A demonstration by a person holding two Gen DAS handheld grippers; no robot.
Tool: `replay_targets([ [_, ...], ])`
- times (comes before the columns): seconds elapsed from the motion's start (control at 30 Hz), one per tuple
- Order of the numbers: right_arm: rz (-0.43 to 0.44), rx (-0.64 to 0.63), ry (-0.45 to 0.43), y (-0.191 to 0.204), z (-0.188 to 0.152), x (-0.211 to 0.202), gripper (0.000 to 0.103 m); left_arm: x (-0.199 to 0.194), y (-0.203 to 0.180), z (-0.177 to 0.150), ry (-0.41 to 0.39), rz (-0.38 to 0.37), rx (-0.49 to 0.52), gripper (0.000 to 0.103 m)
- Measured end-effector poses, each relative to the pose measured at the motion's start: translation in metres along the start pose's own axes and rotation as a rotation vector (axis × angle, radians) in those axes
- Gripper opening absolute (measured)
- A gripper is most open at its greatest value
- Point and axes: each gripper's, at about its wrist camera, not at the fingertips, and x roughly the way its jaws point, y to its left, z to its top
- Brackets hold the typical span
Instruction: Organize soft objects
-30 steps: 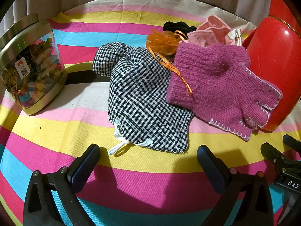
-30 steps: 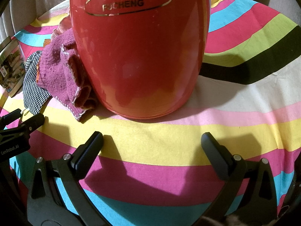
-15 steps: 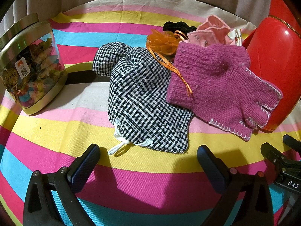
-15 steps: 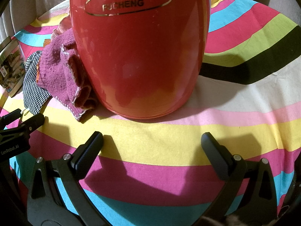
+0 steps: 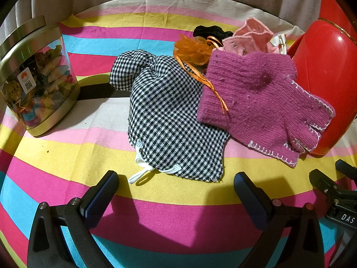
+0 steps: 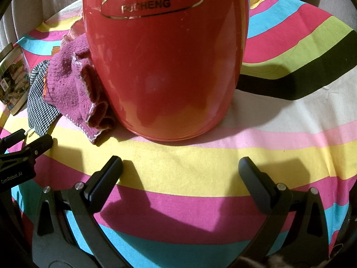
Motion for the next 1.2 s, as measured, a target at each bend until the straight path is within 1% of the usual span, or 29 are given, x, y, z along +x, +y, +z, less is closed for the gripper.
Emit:
replay_targets([
  [0.53, -0.001, -0.001, 0.000, 0.000, 0.000, 0.000, 0.103, 0.000, 0.000, 0.000, 0.000, 0.000, 0.000, 0.103],
  [0.63, 0.000, 0.000, 0.000, -0.001, 0.000, -0.001, 0.103, -0.001, -0.001, -0.002, 0.003, 0.009, -0.009, 0.103],
  [0.7, -0.008, 0.010, 0.001, 0.001, 0.000, -0.001, 0.103, -0.003, -0.002, -0.002, 0.025, 0.012, -0.012, 0.103],
  [0.8, 0.004, -0.005, 0.041, 0.001, 0.003, -0.001, 0.103, -0.004, 0.001, -0.001, 0.064, -0.032, 0.039, 0.103],
  [0.83, 0.021, -0.027, 0.058, 0.000, 0.002, -0.002, 0.103, -0.005, 0.006, -0.002, 0.060, -0.024, 0.032, 0.103],
  [0.87, 0.032, -0.042, 0.065, 0.000, 0.001, -0.004, 0.103, -0.007, 0.014, -0.004, 0.053, -0.005, -0.003, 0.103],
  [0.93, 0.058, -0.074, 0.085, 0.002, -0.006, -0.012, 0.103, -0.012, 0.037, -0.007, 0.031, -0.001, -0.107, 0.103],
  [0.97, 0.066, -0.080, 0.081, 0.004, -0.009, -0.015, 0.103, -0.015, 0.050, -0.008, 0.022, 0.010, -0.166, 0.103],
  [1.0, 0.097, -0.109, 0.040, 0.011, -0.013, -0.027, 0.103, -0.016, 0.062, -0.009, 0.014, 0.029, -0.217, 0.103],
  [1.07, 0.119, -0.164, -0.024, 0.025, -0.015, -0.042, 0.102, -0.018, 0.079, -0.010, -0.003, 0.045, -0.282, 0.103],
  [1.17, 0.162, -0.289, -0.165, 0.060, -0.006, -0.073, 0.102, -0.022, 0.091, -0.014, -0.037, 0.045, -0.340, 0.103],
  [1.2, 0.185, -0.345, -0.231, 0.075, 0.003, -0.086, 0.103, -0.023, 0.094, -0.016, -0.054, 0.037, -0.355, 0.103],
])
